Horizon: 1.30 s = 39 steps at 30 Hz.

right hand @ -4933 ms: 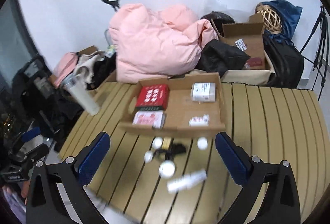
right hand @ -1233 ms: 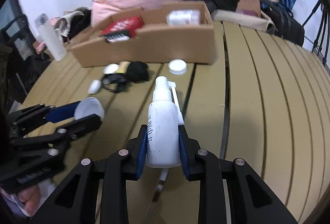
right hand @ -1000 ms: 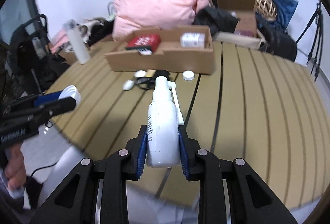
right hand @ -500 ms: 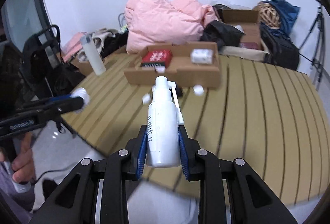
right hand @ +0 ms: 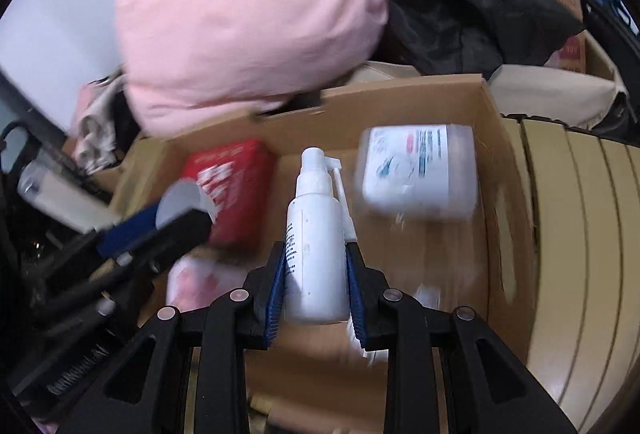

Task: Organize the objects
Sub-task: 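Carry the spray bottle with the right gripper toward the cardboard tray while the left gripper carries the lid, then lower the spray bottle and lid into the tray and open both grippers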

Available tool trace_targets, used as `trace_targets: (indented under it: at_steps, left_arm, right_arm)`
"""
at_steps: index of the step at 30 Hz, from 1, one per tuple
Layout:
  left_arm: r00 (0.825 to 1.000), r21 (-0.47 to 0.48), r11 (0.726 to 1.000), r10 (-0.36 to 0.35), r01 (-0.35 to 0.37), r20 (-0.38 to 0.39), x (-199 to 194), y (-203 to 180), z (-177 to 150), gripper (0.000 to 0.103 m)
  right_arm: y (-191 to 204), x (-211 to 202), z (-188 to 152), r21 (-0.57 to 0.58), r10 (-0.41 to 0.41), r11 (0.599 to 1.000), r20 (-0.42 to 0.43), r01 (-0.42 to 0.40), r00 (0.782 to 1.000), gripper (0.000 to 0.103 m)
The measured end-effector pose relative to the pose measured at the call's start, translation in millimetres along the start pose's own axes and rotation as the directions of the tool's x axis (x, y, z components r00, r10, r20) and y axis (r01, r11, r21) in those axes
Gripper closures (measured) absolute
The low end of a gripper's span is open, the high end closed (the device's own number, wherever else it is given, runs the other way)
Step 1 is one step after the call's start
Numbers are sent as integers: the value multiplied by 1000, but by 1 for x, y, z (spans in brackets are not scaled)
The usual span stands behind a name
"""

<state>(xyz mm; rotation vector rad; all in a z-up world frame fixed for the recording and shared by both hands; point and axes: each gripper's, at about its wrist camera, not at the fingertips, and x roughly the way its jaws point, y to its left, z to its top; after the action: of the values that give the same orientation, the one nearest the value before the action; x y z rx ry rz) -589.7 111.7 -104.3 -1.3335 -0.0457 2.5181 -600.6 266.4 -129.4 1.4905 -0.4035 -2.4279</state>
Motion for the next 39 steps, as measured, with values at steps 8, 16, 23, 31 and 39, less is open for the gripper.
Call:
trace_targets:
  at_steps: [8,16,23,31,39]
  left_arm:
    - [1000,-49,998,-30,30,5,17,17,19,59]
    - [999,17,999,-47,47,16,-50,10,0,43]
    - [988,181,983,-4,-25,154,-201,-6,-59,28]
    - [975,176,979,61,-100,213,-335,-11,-156,13]
    - [950,256,949,107,-186,294,-408,-24,-258,6]
  right_arm:
    - [-14,15,25,44,38,998,31,-40,999,56]
    - [-15,-44,18,62,48,997,110,-56,993,29]
    - [6,-154,-35,-41,81,996,146,-75,986,29]
    - [29,-283,-153,-143,133,984,184,-107,974,29]
    - [51,-337,-262,-212,66,977,244,-13,967,24]
